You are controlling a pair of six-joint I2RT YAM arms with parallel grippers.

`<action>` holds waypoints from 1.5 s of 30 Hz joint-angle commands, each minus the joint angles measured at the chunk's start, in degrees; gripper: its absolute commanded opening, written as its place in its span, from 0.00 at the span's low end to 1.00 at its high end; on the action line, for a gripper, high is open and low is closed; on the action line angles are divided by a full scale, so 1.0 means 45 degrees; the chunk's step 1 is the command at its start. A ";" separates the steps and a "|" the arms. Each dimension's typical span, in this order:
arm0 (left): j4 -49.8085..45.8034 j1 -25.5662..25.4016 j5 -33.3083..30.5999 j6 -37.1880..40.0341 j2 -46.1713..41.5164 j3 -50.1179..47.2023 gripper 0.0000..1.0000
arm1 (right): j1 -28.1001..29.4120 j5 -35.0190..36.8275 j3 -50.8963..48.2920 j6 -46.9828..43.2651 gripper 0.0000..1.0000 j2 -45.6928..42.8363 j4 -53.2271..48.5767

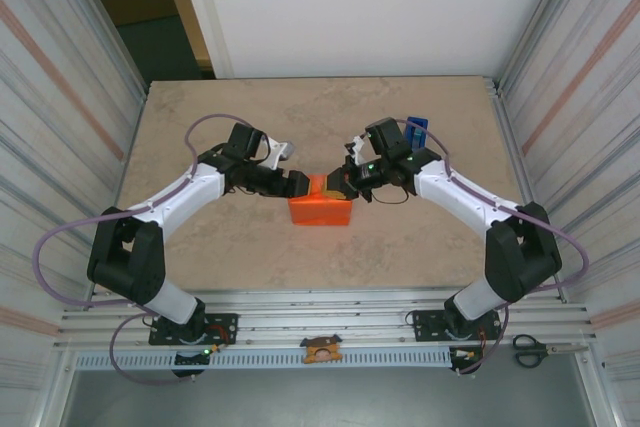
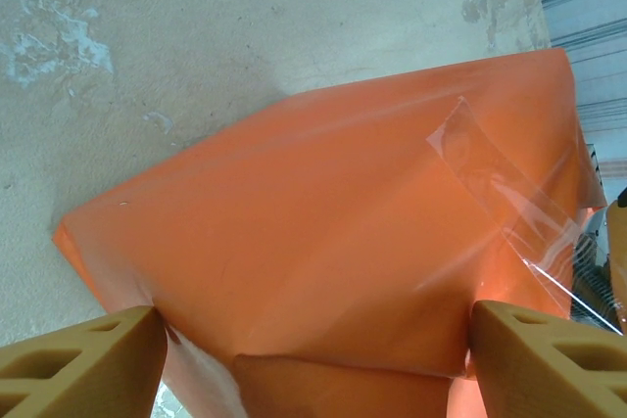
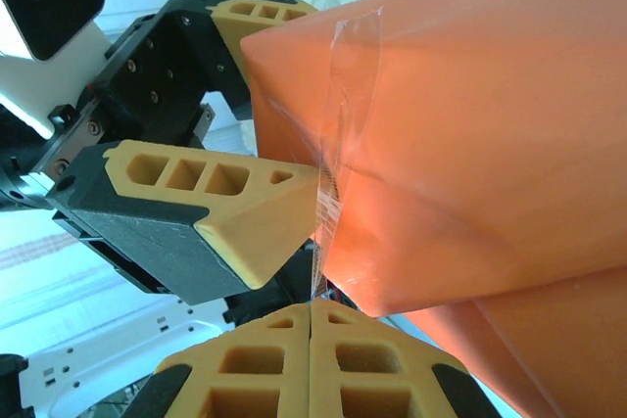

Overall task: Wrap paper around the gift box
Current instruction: Stick the wrapping paper to the gift box.

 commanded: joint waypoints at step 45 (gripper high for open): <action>-0.0512 -0.0451 -0.0118 0.0108 0.0433 -0.0112 0.78 | 0.1408 0.5240 0.0471 0.0790 0.00 0.0181 -0.3283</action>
